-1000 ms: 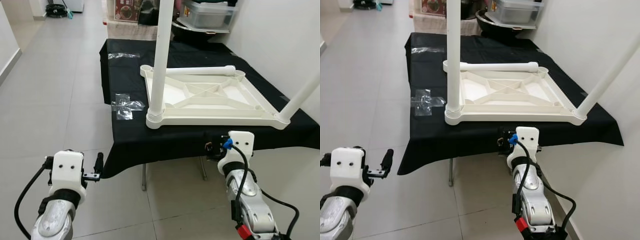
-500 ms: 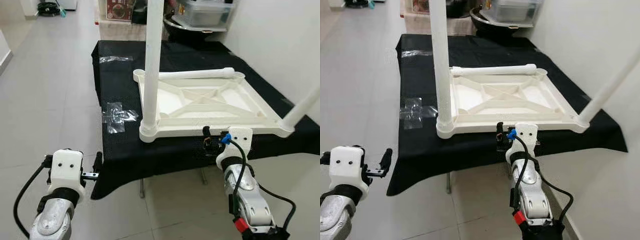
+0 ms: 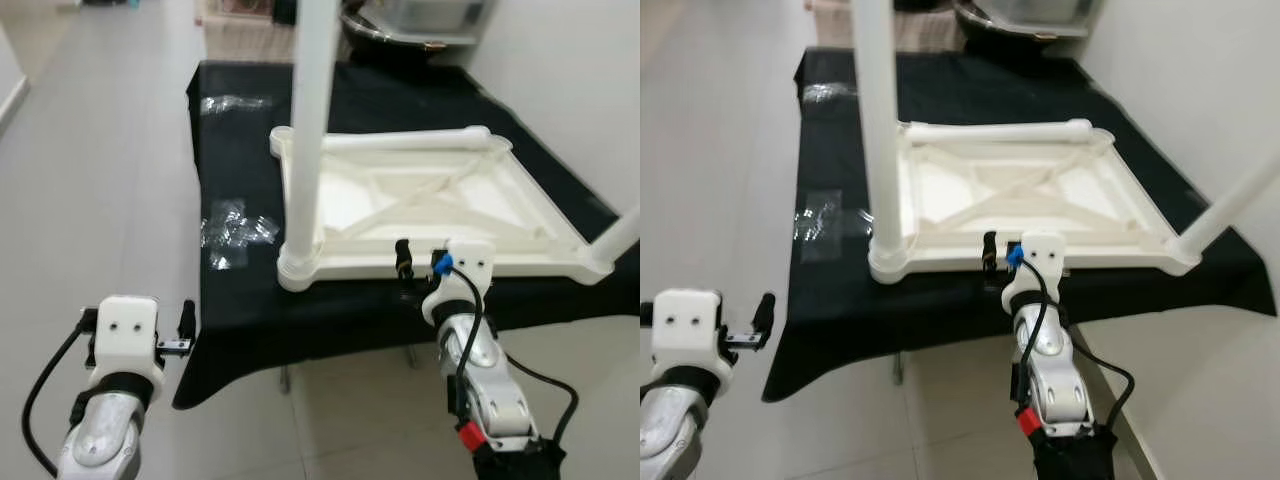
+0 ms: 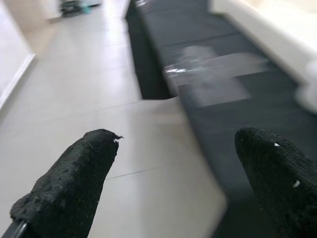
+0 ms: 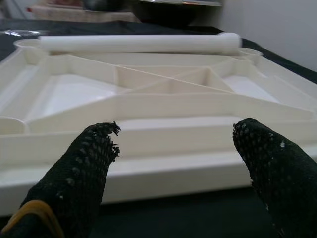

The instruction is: Building children table

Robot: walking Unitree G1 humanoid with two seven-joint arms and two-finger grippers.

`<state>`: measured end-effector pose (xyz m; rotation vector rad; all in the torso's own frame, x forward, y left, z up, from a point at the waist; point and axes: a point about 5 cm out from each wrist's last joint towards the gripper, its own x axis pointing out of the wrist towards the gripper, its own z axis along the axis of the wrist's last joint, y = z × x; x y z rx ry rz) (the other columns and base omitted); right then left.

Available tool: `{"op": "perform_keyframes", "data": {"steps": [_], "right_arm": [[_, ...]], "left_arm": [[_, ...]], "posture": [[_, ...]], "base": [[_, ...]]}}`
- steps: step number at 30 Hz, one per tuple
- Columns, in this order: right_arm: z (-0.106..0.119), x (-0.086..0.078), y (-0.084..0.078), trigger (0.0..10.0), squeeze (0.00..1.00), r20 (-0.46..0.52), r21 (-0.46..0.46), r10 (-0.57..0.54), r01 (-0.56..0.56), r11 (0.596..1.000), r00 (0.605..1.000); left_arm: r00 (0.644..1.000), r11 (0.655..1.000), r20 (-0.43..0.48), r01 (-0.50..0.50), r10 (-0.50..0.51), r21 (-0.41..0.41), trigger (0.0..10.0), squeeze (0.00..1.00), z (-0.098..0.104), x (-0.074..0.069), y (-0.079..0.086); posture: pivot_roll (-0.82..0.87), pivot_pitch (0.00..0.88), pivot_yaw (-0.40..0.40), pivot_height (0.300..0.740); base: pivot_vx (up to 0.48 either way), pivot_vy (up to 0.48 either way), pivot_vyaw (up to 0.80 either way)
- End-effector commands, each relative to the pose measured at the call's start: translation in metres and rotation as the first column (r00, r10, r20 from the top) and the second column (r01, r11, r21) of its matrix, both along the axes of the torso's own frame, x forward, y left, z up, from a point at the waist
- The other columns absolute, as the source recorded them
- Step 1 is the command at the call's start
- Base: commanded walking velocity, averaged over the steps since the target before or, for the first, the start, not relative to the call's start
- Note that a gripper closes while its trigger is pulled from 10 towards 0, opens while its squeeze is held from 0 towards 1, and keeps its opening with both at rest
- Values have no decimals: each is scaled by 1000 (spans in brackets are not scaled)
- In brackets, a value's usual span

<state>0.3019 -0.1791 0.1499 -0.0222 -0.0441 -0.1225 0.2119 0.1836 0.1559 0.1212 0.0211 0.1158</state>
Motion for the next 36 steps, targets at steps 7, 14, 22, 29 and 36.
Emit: {"op": "perform_keyframes", "data": {"steps": [7, 14, 22, 29, 36], "right_arm": [[5, 11, -6, 10000, 0, -2, 26, 96, -96, 995, 995], [23, 35, -23, 10000, 0, -62, 114, 442, -434, 894, 895], [43, 33, -14, 10000, 1000, -22, 106, 677, -671, 733, 736], [60, 47, 6, 10000, 0, 37, 51, 770, -770, 636, 638], [74, 60, 23, 10000, 0, 76, 46, 803, -806, 590, 591]], "left_arm": [[998, 999, -49, 40, -41, -19, 10000, 0, -10, -5, -12], [963, 964, -97, 238, -250, -117, 10000, 0, -20, -14, -41], [916, 917, -106, 370, -386, -147, 10000, 0, -21, -23, -60], [902, 903, -101, 402, -419, -153, 10000, 0, -19, -26, -64], [900, 901, -104, 407, -424, -149, 10000, 0, -18, -30, -64]], "posture": [[148, 99, -106, 740], [143, 93, -108, 740], [151, 108, -108, 740], [154, 119, -103, 740], [165, 140, -111, 740]], "base": [[0, 0, 0], [0, 0, 0], [0, 0, 0], [0, 0, 0], [0, 0, 0]]}}
